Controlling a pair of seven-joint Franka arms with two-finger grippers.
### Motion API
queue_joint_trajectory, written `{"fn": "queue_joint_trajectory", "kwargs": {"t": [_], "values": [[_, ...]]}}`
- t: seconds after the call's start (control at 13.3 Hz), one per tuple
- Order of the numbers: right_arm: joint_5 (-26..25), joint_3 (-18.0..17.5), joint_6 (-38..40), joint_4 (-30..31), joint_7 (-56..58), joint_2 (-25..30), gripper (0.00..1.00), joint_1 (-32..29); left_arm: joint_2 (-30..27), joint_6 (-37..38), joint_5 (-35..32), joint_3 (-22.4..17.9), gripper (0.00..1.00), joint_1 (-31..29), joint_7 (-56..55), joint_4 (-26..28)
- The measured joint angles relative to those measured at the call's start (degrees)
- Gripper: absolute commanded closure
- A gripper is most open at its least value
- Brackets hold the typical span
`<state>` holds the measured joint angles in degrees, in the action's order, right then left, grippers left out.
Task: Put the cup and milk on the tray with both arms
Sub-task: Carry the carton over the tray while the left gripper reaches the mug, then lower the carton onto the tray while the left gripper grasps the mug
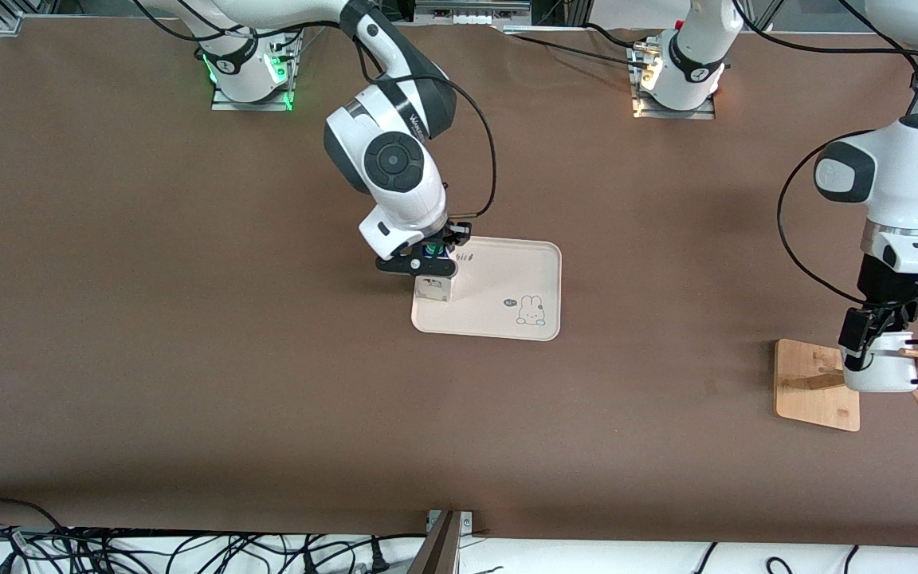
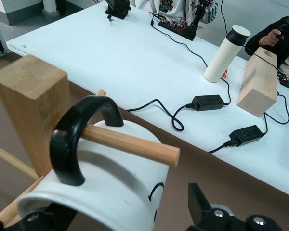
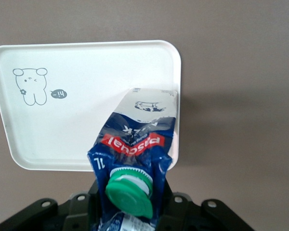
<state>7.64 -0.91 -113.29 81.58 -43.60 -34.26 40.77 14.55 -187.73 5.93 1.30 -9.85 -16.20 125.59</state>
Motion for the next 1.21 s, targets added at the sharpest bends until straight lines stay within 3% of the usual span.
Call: {"fn": "queue_joint_trajectory", "kwargs": {"t": [0.08,0.15,0.38,1.06,1.21], "values": [[0.00,0.04,-0.15,-0.01,0.00,-0.10,0.54,0.03,0.01,-0.06,0.00,0.05,0.49,0.00,0.00,-0.02],[0.00,0.24,-0.17,-0.07,0.00,-0.10,0.54,0.02,0.01,-0.10,0.00,0.16,0.66,0.00,0.00,-0.10],[0.02,0.46,-0.10,-0.61,0.00,0.02,0.54,0.02,-0.04,-0.20,0.00,0.57,0.77,0.01,0.00,-0.33],[1.36,0.36,0.66,-1.34,0.00,0.64,0.53,0.07,-0.43,-0.44,-0.04,2.20,0.79,0.27,2.37,-0.65],[1.36,0.36,0.23,-1.31,0.00,0.01,0.53,0.08,-1.37,-0.45,-0.04,3.53,0.83,0.46,5.80,-0.68]]}}
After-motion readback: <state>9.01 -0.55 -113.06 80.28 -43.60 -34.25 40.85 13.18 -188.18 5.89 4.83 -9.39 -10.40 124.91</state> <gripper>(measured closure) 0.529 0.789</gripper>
